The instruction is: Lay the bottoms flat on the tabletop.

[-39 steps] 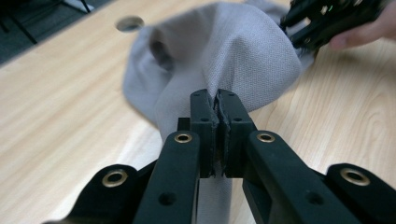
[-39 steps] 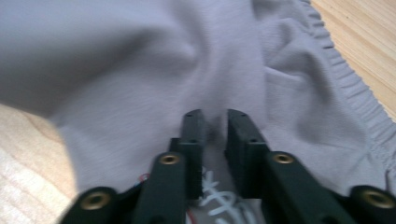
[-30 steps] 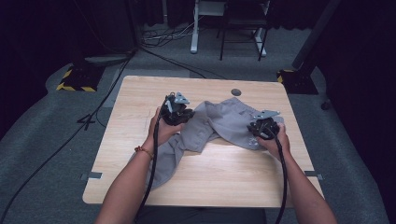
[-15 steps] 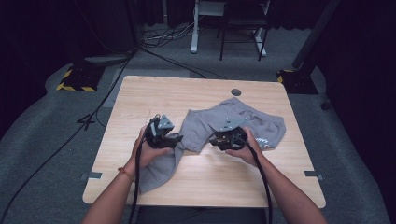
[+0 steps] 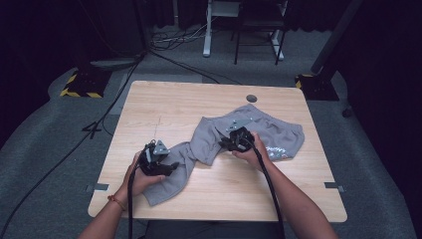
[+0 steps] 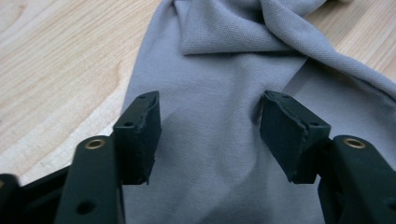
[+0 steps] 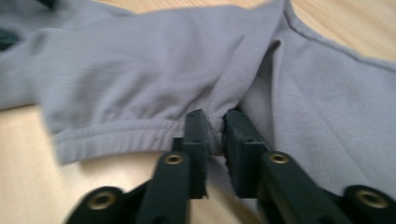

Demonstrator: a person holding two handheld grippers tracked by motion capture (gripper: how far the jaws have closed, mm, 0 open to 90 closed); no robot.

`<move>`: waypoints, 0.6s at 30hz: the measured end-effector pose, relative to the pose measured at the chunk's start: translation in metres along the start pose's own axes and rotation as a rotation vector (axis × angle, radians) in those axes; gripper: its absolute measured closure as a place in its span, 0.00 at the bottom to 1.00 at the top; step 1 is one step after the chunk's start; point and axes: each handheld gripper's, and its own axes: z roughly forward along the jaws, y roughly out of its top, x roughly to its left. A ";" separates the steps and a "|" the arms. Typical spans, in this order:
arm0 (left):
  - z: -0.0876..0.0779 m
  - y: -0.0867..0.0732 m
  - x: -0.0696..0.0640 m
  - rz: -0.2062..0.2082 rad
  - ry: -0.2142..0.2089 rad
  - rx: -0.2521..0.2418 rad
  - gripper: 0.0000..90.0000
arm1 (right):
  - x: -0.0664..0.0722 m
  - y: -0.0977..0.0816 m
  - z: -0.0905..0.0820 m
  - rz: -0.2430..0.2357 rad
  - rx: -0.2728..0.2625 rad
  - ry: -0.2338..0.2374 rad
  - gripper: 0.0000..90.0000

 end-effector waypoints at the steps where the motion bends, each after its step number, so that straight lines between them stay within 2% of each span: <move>1: 0.000 0.000 0.000 -0.009 0.005 0.001 0.43 | 0.003 0.000 -0.006 -0.017 -0.007 0.002 0.90; 4: -0.001 -0.002 -0.001 -0.034 0.009 -0.003 0.43 | 0.012 -0.005 -0.030 -0.031 -0.028 0.031 0.91; 5: -0.001 -0.002 -0.001 -0.037 0.013 -0.002 0.43 | 0.018 -0.009 -0.042 -0.056 -0.028 0.041 0.91; 8: -0.004 -0.004 0.000 -0.053 0.015 0.005 0.47 | 0.030 -0.023 -0.066 -0.077 0.001 0.081 0.91; 9: -0.006 -0.005 0.000 -0.058 0.029 0.018 0.48 | 0.035 -0.030 -0.075 -0.078 0.016 0.096 0.90; 10: -0.008 -0.006 0.000 -0.066 0.035 0.023 0.48 | 0.040 -0.039 -0.084 -0.075 0.039 0.133 0.90; 13: -0.016 -0.012 0.001 -0.091 0.051 0.043 0.49 | 0.052 -0.065 -0.099 -0.090 0.114 0.200 0.89; 14: -0.018 -0.014 0.002 -0.096 0.058 0.048 0.49 | 0.056 -0.077 -0.104 -0.098 0.159 0.230 0.89; 18: -0.028 -0.022 0.004 -0.121 0.064 0.069 0.50 | 0.061 -0.105 -0.116 -0.079 0.261 0.289 0.86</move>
